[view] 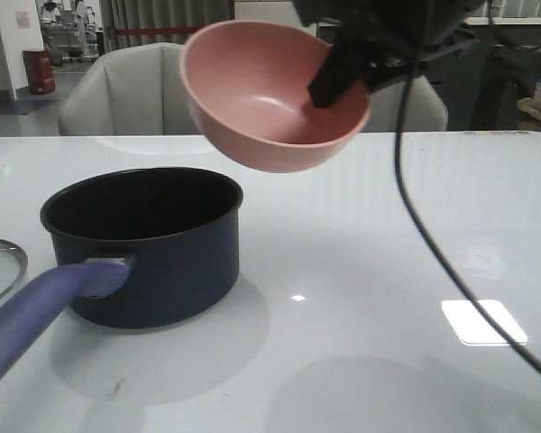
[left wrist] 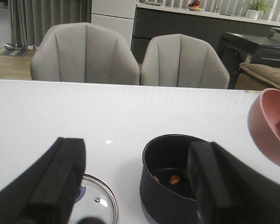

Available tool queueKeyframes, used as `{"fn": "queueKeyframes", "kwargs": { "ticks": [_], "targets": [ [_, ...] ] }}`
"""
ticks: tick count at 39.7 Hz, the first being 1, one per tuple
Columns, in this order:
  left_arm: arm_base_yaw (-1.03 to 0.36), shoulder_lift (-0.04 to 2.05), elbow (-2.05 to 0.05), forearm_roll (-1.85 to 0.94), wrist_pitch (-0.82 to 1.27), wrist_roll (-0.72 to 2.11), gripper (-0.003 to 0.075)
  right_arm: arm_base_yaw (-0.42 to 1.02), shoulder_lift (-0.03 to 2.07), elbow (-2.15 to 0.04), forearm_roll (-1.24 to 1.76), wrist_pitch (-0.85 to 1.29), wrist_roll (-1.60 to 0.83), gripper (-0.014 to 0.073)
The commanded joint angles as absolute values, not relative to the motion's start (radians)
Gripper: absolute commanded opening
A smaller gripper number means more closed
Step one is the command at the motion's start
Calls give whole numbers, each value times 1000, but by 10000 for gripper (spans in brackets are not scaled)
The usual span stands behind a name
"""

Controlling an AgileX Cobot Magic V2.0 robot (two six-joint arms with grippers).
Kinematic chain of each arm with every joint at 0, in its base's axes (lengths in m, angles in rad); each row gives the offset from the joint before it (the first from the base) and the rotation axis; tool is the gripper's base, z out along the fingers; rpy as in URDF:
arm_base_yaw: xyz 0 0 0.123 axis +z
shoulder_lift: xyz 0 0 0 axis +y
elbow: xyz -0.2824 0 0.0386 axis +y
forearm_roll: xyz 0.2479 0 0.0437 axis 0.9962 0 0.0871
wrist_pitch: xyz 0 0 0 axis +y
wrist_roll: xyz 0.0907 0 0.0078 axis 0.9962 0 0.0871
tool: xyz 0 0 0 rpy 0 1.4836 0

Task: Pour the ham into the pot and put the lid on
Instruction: 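Carry the empty pink bowl back and lower it to the table, then release the pink bowl and raise the right gripper away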

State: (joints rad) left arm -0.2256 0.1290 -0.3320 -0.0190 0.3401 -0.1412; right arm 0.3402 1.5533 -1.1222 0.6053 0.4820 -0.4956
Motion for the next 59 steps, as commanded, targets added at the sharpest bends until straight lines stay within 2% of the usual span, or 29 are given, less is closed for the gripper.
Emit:
{"fn": "queueKeyframes", "kwargs": {
  "ticks": [1, 8, 20, 37, 43, 53, 59],
  "targets": [
    [-234, 138, -360, -22, 259, -142, 502, 263, 1509, -1161, 608, 554, -489, 135],
    [-234, 138, -360, -22, 259, -142, 502, 188, 1527, -1161, 508, 586, -437, 135],
    [-234, 138, -360, -22, 259, -142, 502, 181, 1642, -1164, 287, 600, -184, 135],
    [-234, 138, -360, -22, 261, -142, 502, 164, 1779, -1264, 211, 683, -171, 146],
    [-234, 138, -360, -22, 263, -142, 502, 164, 1806, -1278, 192, 695, -164, 211],
    [-234, 138, -360, -22, 263, -142, 502, 164, 1824, -1283, 182, 696, -159, 428],
    [-234, 138, -360, -22, 263, -142, 502, 164, 1805, -1340, 133, 749, -159, 450]
  ]
}}
